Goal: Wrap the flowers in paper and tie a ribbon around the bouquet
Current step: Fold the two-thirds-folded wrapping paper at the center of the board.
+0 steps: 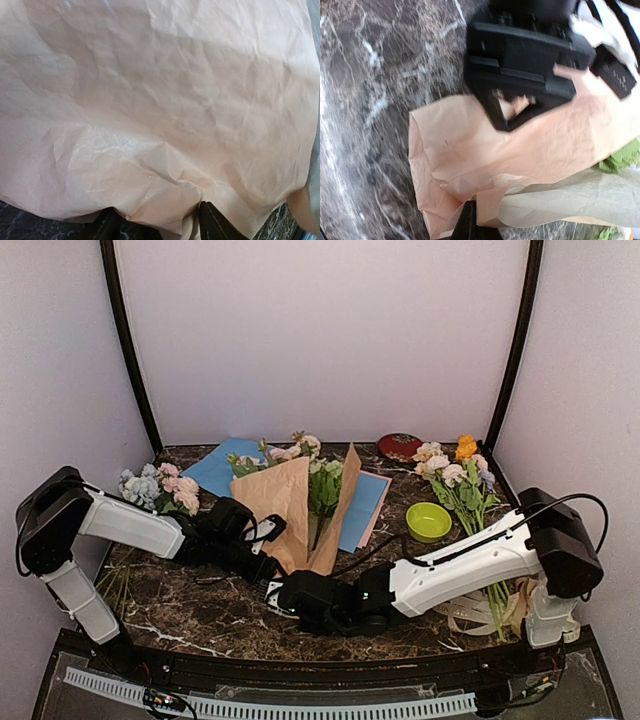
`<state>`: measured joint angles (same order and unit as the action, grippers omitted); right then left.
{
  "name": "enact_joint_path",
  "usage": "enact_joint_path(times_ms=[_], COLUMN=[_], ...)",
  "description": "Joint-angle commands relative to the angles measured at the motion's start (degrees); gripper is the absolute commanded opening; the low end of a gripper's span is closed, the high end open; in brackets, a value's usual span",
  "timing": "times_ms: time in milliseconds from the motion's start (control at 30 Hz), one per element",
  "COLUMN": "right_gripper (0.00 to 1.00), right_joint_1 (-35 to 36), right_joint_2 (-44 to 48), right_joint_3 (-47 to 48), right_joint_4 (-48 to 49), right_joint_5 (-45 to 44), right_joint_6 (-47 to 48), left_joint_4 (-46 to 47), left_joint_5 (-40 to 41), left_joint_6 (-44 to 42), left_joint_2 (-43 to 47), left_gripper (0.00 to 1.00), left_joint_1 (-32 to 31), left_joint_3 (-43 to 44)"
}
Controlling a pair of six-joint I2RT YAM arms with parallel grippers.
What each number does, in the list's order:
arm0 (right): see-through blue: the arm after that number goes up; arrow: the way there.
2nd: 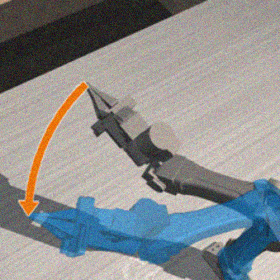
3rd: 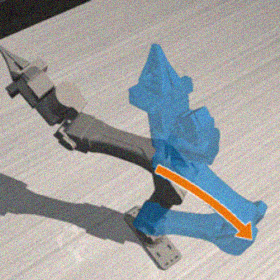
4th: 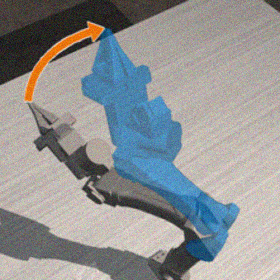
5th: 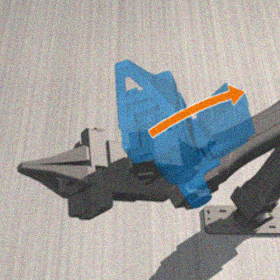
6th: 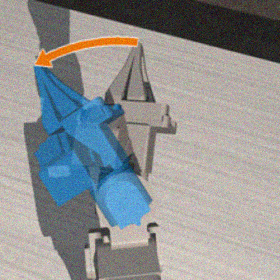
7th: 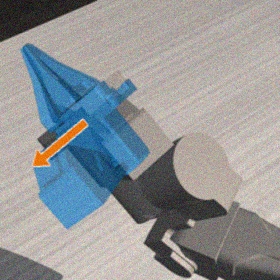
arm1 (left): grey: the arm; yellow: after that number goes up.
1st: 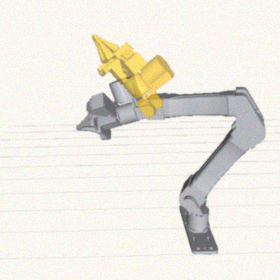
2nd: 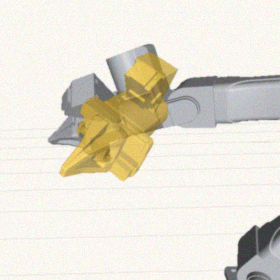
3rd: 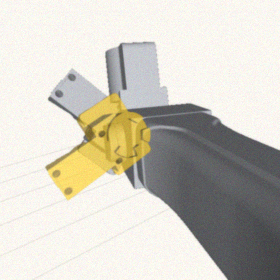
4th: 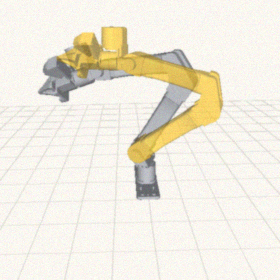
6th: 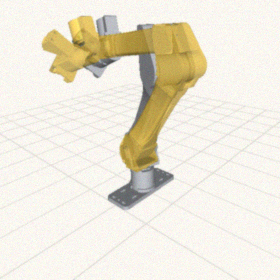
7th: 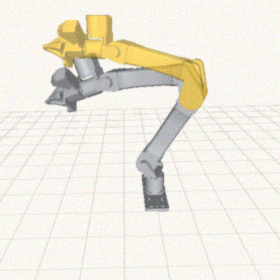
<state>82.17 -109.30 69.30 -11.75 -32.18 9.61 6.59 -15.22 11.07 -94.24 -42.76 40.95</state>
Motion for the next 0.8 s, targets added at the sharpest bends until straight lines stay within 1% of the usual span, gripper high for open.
enact_joint_path(times_ms=[0, 100, 200, 500, 600, 667, 767], right_gripper=[0.00, 0.00, 0.00, 0.00, 0.00, 0.00, 0.00], right_joint_1=[-0.42, -0.47, -0.62, -1.03, -1.31, -1.27, -0.58], right_joint_2=[3.02, 3.53, 4.91, 8.43, 10.45, 10.30, 6.43], right_joint_3=[-2.26, -1.61, -2.51, -5.56, -7.80, -8.06, -4.54], right_joint_4=[-2.68, -5.24, -5.65, -6.51, -4.75, -2.46, 0.42], right_joint_5=[-3.66, -4.58, -4.44, -5.95, -6.31, -5.90, -7.32], right_joint_6=[-4.46, -4.83, -6.01, -10.31, -12.03, -10.63, -5.72], left_joint_4=[-8.79, -11.20, -12.97, -15.11, -14.96, -14.42, -14.06], left_joint_5=[3.54, 5.63, 7.71, 10.44, 10.41, 9.94, 9.61], left_joint_6=[-2.18, -3.33, -3.63, -4.18, -4.31, -4.30, -4.30], left_joint_2=[-2.82, -4.99, -6.14, -7.72, -8.36, -8.57, -8.97], left_gripper=[0.56, 0.59, 0.61, 0.61, 0.61, 0.61, 0.61], left_joint_1=[-1.97, -4.43, -5.97, -7.54, -7.83, -8.01, -8.17], left_joint_3=[2.33, 4.12, 4.99, 5.52, 5.37, 5.34, 5.45])
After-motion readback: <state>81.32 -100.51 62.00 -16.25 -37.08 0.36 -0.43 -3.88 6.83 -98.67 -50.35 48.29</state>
